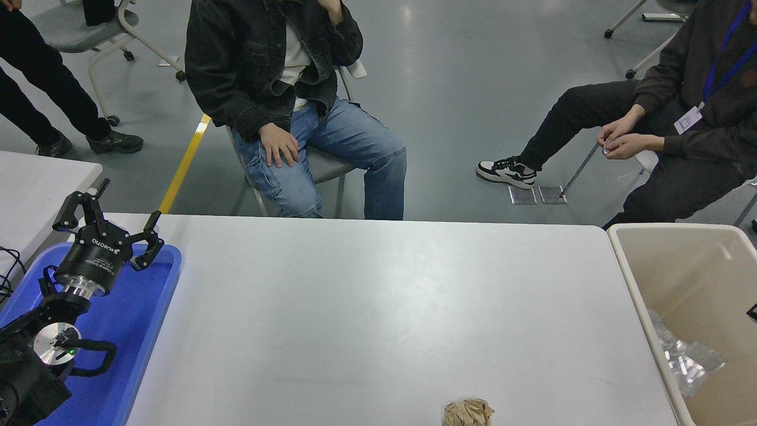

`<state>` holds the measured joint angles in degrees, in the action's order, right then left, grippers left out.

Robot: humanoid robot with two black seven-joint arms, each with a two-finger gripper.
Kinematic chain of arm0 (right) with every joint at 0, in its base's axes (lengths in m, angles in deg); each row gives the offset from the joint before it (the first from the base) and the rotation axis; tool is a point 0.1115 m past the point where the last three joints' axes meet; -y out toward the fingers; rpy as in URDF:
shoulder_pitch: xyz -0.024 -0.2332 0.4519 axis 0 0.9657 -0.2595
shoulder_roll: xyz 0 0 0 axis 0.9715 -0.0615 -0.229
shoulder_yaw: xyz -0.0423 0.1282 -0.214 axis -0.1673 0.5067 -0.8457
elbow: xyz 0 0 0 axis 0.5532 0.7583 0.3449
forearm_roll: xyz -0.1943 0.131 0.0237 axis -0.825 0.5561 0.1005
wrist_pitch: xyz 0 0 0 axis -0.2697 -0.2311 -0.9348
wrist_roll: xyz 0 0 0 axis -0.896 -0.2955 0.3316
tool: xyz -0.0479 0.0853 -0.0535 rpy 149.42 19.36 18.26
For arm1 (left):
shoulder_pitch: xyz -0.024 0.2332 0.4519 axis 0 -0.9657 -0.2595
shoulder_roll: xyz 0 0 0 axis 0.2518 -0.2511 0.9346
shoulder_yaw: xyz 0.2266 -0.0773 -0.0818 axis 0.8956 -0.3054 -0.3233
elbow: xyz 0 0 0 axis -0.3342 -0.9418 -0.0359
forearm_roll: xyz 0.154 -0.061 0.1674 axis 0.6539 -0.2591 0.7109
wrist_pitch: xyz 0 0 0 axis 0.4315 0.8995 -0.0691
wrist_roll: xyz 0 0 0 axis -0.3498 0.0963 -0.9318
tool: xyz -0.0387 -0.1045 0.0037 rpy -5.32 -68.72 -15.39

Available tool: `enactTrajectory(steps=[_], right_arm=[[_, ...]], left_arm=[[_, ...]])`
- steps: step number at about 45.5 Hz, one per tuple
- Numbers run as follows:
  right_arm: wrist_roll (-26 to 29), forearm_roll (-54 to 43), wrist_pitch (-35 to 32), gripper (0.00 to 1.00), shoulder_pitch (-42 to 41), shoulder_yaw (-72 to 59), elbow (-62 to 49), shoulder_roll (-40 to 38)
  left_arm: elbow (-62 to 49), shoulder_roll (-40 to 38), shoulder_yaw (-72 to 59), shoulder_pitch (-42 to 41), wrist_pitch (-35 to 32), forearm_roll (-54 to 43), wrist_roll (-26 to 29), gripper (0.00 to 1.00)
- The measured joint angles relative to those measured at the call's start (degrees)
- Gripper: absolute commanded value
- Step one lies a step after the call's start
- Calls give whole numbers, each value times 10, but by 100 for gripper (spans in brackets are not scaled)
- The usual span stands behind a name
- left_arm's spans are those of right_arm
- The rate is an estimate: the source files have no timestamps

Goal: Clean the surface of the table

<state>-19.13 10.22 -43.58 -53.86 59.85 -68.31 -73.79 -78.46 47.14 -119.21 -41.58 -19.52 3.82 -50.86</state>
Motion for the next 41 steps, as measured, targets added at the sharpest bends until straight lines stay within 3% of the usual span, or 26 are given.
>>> enactTrajectory(steps=[29, 41], right_arm=[[1, 43, 8, 100, -13, 8, 5, -13], [0, 53, 8, 100, -18, 123, 46, -50]], left_arm=[[0, 0, 0, 0, 0, 0, 0, 100], [0, 0, 0, 0, 0, 0, 0, 100]])
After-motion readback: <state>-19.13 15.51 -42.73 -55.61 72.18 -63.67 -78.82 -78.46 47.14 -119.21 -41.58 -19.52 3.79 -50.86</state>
